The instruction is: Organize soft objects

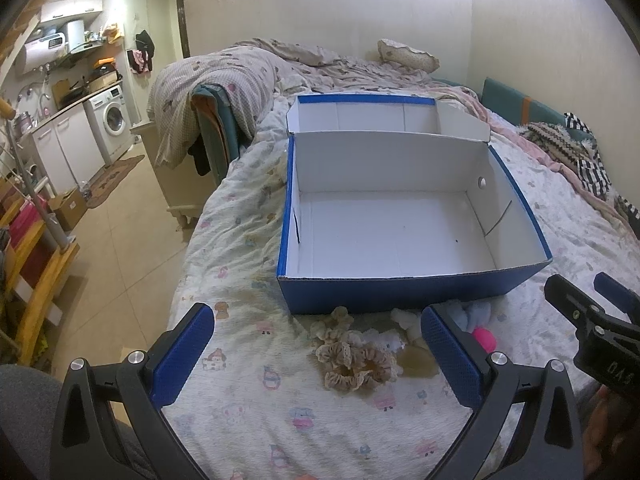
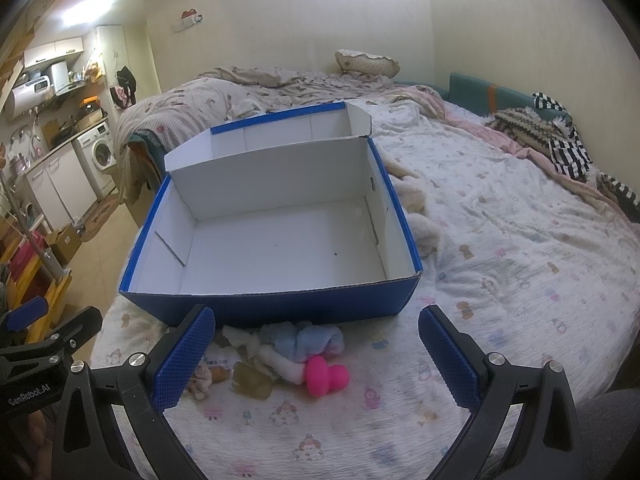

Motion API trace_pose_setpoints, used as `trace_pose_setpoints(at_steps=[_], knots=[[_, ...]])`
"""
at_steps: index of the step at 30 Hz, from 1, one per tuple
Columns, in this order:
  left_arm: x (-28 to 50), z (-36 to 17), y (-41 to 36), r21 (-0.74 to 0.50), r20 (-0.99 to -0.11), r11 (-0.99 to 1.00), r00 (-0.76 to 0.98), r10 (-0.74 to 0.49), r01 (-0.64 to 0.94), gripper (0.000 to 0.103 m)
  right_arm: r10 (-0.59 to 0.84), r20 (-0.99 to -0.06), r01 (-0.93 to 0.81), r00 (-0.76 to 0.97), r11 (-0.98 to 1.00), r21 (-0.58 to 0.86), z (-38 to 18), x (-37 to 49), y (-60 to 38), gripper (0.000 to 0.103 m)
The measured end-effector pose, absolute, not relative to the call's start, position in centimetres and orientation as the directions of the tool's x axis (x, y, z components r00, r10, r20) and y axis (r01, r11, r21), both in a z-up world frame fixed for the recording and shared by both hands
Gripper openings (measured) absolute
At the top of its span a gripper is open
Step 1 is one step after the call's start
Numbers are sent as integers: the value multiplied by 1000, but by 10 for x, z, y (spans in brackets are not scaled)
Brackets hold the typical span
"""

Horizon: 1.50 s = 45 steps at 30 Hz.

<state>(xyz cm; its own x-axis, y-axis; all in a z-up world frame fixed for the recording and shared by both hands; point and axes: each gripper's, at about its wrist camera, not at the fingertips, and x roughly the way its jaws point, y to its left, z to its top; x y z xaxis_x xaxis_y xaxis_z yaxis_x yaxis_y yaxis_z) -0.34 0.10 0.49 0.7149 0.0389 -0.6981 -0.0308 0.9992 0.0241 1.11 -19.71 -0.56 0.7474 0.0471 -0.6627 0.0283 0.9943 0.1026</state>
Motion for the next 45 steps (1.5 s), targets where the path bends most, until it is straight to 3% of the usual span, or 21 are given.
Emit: trace_pose_setpoints(at_steps=[23, 35, 45], knots=[[-3, 0, 1, 32, -702, 999, 711, 44, -30, 103, 47, -665, 29, 745, 994, 103, -7, 12, -198, 103], [41, -7, 41, -9, -823, 996, 566, 42, -87, 103, 205, -789, 26, 579, 963, 269, -21, 56, -226, 103], [81, -77, 35, -125, -953, 989, 287, -97, -82, 100, 197, -863, 122, 466, 951, 283, -66, 85, -250, 103]])
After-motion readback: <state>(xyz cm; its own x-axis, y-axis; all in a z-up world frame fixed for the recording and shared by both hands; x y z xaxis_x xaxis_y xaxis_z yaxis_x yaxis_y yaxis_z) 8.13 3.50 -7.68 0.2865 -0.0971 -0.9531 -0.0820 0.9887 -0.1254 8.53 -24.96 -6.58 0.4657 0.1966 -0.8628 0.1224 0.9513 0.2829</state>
